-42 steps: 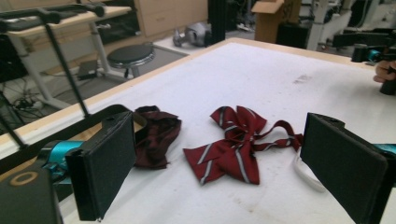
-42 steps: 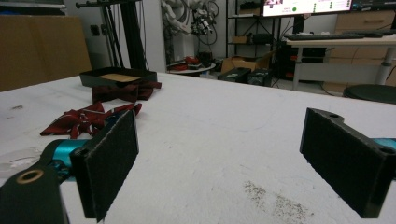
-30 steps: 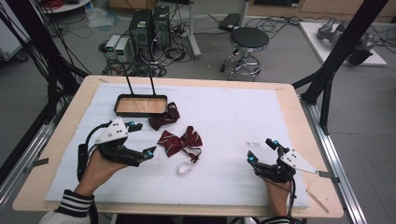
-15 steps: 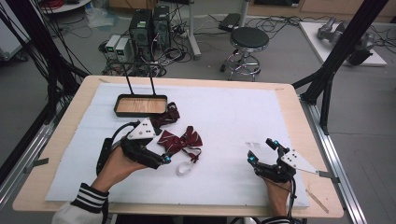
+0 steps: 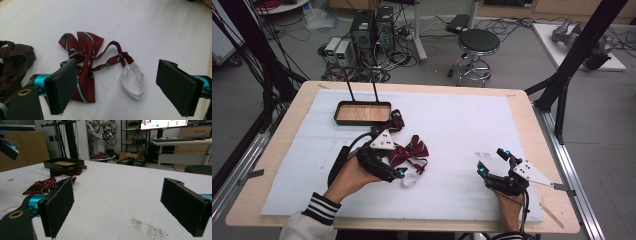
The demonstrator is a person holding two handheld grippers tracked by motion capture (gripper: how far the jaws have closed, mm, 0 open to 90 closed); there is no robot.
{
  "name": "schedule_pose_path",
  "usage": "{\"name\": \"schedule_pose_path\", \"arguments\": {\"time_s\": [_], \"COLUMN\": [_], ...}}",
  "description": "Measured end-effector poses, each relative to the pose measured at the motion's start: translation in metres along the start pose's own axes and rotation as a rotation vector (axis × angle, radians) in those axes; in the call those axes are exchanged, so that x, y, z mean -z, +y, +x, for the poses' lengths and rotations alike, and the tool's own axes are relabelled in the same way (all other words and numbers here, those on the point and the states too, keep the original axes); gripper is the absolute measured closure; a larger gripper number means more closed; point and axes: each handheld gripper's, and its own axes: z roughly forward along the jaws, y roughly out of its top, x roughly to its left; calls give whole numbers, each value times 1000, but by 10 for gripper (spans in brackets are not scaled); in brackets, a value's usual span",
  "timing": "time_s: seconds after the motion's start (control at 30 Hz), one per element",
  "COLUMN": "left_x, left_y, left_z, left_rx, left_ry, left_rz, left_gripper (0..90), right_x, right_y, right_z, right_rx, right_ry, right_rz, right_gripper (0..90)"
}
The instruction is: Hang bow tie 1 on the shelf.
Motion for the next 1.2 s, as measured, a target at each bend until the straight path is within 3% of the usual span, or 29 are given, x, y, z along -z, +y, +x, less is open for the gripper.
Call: {"name": "schedule_pose_path", "arguments": {"time_s": [0.6,1.2], "left_x": [-33,-61], "left_y": [4,1], "left_z": [-4,-6], "left_rx": [8,21], "left_ry": [-35,-46], "left_rz": [152,278], "left_gripper": [252,432], "right_x": [0,0], "right_y": [0,0], "right_z": [0,0], "right_rx": [-4,-3], "right_ry": [-2,-4], "right_rz": [-6,-9], "right_gripper": [107,107]}}
